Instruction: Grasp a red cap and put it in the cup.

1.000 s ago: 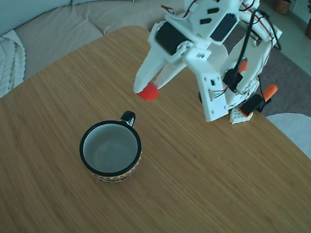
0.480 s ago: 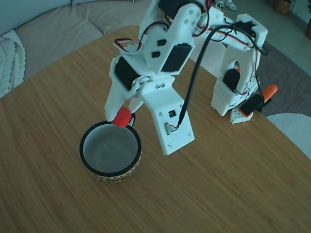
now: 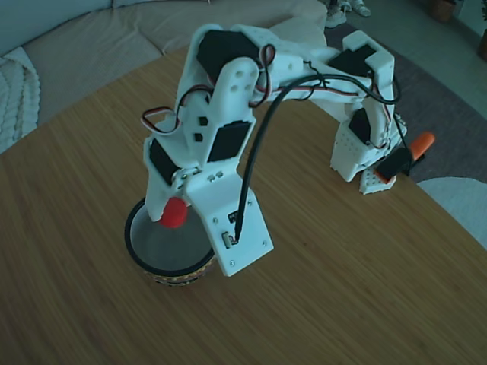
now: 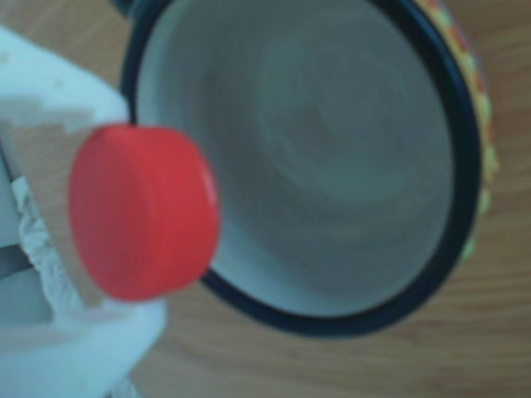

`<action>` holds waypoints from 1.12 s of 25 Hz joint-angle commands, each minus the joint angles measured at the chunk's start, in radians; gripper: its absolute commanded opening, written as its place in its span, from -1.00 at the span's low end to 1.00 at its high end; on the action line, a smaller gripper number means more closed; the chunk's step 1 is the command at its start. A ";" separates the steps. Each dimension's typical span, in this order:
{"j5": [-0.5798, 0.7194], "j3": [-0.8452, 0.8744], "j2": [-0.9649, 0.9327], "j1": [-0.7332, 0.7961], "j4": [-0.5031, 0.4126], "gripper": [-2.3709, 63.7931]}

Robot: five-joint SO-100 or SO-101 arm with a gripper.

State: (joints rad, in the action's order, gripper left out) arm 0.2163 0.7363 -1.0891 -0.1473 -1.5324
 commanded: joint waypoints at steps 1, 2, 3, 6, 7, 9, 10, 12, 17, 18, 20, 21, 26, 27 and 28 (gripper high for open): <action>0.005 -0.098 0.014 -0.003 0.011 -0.46; 0.005 -0.112 0.032 -0.003 0.011 -0.46; 0.005 -0.123 0.051 -0.002 0.011 -0.46; 0.005 -0.155 0.104 0.000 0.011 -0.46; 0.005 -0.169 0.123 0.000 0.011 -0.46; 0.005 -0.193 0.161 0.000 0.011 -0.46; 0.005 -0.201 0.173 0.000 0.011 -0.46; 0.005 -0.206 0.183 0.003 0.011 -0.46; 0.005 -0.206 0.184 0.008 0.009 -0.46; 0.005 -0.206 0.186 0.008 0.009 -0.45; 0.005 -0.206 0.190 0.006 0.009 -0.39; 0.005 -0.206 0.192 0.005 0.009 -0.30; 0.000 -0.206 0.187 -0.002 0.009 0.03; 0.002 -0.206 0.189 -0.002 0.009 0.03; 0.002 -0.206 0.189 -0.002 0.009 0.03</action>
State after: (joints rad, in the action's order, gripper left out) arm 0.2148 0.5937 -0.8790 -0.1473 -1.5324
